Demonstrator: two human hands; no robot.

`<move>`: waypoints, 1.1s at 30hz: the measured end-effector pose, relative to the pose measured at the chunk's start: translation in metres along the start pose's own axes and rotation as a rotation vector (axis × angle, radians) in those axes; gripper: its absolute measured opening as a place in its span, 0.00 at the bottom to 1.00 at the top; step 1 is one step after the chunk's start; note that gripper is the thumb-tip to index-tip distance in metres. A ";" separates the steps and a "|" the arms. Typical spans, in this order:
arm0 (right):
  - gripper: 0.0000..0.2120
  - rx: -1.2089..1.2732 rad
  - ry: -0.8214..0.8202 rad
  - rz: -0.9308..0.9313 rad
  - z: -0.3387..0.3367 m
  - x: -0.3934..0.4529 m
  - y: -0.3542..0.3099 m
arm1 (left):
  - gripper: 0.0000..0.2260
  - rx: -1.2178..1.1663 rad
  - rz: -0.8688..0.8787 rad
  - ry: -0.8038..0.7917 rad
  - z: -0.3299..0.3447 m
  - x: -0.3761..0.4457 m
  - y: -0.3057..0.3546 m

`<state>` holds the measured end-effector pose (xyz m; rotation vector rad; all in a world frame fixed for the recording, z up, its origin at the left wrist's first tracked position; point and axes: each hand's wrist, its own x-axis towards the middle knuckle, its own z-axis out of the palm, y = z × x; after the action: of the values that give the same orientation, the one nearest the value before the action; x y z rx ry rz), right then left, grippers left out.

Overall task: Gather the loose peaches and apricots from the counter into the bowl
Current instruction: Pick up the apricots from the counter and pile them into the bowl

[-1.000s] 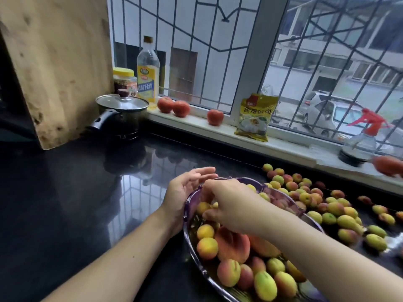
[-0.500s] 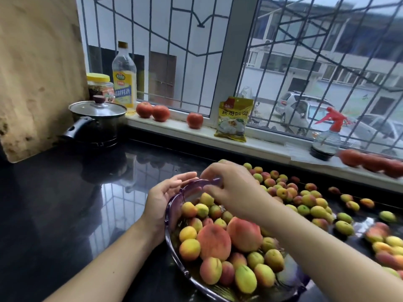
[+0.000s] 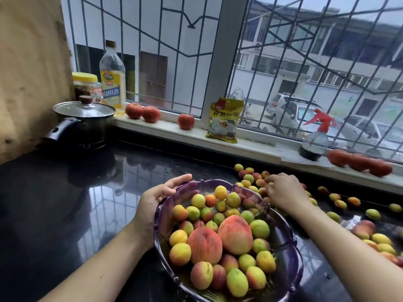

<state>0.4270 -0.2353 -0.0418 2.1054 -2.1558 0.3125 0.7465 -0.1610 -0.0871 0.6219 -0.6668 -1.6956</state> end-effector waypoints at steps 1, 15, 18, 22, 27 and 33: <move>0.14 -0.043 -0.017 0.008 0.002 -0.002 0.002 | 0.25 0.006 0.002 -0.001 0.000 0.000 0.000; 0.11 0.026 0.194 0.058 -0.013 -0.006 0.001 | 0.24 0.022 0.013 0.005 0.000 0.000 0.000; 0.16 0.009 0.024 0.063 -0.016 0.001 0.004 | 0.25 0.011 0.007 0.004 0.001 0.000 -0.001; 0.20 -0.091 -0.183 -0.047 -0.006 -0.002 0.004 | 0.25 0.025 0.005 0.002 0.001 0.000 0.000; 0.23 -0.082 -0.127 -0.041 0.009 -0.005 0.010 | 0.25 0.037 0.009 0.000 0.000 -0.001 -0.001; 0.15 -0.094 -0.089 -0.015 0.011 -0.003 0.010 | 0.25 0.048 0.015 0.012 0.001 -0.001 0.000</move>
<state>0.4181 -0.2348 -0.0541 2.1207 -2.1551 0.1161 0.7456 -0.1598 -0.0863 0.6591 -0.7040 -1.6647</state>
